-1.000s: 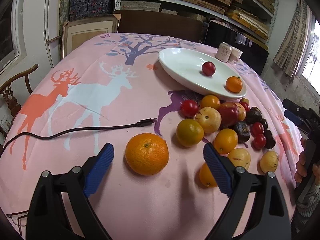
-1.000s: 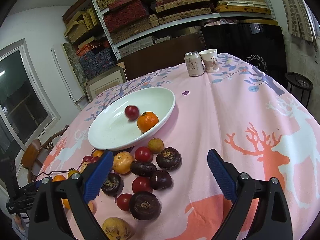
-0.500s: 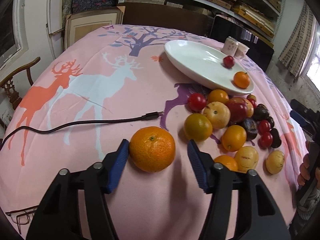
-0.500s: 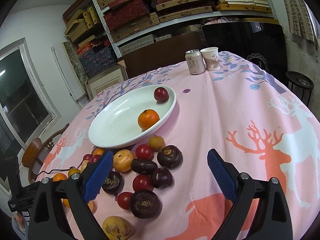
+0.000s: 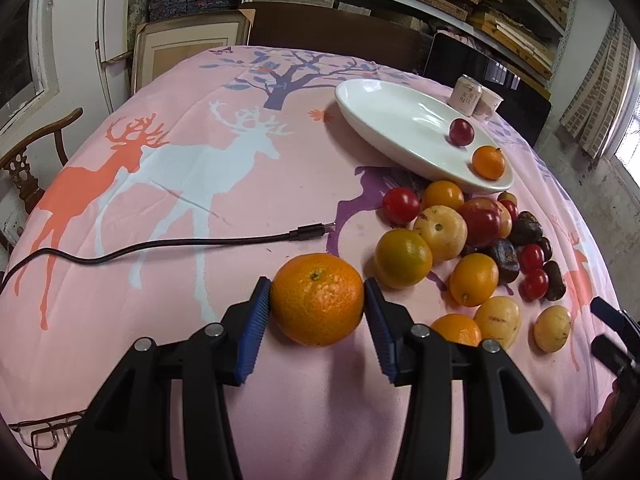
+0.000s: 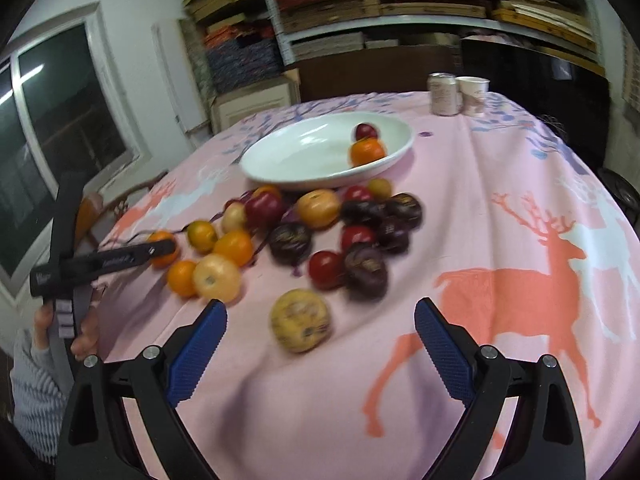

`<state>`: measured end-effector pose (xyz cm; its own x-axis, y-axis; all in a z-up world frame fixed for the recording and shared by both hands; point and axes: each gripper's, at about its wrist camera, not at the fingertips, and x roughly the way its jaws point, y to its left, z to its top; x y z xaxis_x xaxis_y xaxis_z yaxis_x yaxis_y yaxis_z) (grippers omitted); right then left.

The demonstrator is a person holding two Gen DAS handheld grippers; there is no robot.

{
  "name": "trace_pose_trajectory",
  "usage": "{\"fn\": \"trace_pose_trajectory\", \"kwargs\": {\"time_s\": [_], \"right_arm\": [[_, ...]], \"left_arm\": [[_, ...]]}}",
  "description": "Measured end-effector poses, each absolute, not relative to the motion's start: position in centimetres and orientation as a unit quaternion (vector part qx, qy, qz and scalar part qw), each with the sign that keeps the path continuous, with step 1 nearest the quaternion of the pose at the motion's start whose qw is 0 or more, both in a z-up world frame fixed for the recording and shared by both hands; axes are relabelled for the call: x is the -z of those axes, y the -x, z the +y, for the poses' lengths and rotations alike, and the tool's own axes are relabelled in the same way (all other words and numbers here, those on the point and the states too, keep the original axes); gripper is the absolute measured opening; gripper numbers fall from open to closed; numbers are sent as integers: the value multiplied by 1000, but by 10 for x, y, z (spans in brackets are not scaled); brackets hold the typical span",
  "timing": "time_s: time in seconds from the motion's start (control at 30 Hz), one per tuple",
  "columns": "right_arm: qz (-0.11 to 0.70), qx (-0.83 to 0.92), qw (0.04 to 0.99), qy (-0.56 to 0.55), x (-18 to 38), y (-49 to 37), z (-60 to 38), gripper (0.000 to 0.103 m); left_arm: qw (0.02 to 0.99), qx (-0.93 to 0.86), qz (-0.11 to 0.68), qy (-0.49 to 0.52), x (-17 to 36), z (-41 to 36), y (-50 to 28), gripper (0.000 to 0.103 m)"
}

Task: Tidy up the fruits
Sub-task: 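Grasp a large orange with the left tool while the right tool approaches a yellow pear, then grasp the yellow pear with the right tool while the left tool carries the orange to the plate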

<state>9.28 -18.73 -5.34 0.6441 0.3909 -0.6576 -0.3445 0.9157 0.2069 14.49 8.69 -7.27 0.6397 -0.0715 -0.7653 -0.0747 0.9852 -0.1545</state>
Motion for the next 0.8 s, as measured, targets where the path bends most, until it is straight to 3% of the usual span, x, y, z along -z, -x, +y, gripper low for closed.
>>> {"fn": "trace_pose_trajectory", "kwargs": {"time_s": [0.07, 0.23, 0.33, 0.4, 0.5, 0.8], "right_arm": [[379, -212, 901, -16, 58, -93, -171, 93], [408, -203, 890, -8, 68, -101, -163, 76], [422, -200, 884, -19, 73, -109, -166, 63], [427, -202, 881, -27, 75, -111, -167, 47], [433, -203, 877, -33, 77, -113, -167, 42], [417, -212, 883, -46, 69, -110, -172, 41]], "left_arm": [[901, -1, 425, 86, 73, 87, -145, 47], [893, 6, 442, 88, 78, 85, -151, 51], [896, 2, 436, 89, 77, 86, -148, 49], [896, 6, 435, 94, 77, 88, -148, 47], [896, 7, 434, 95, 77, 88, -148, 47], [902, 9, 420, 99, 72, 89, -145, 46]]}}
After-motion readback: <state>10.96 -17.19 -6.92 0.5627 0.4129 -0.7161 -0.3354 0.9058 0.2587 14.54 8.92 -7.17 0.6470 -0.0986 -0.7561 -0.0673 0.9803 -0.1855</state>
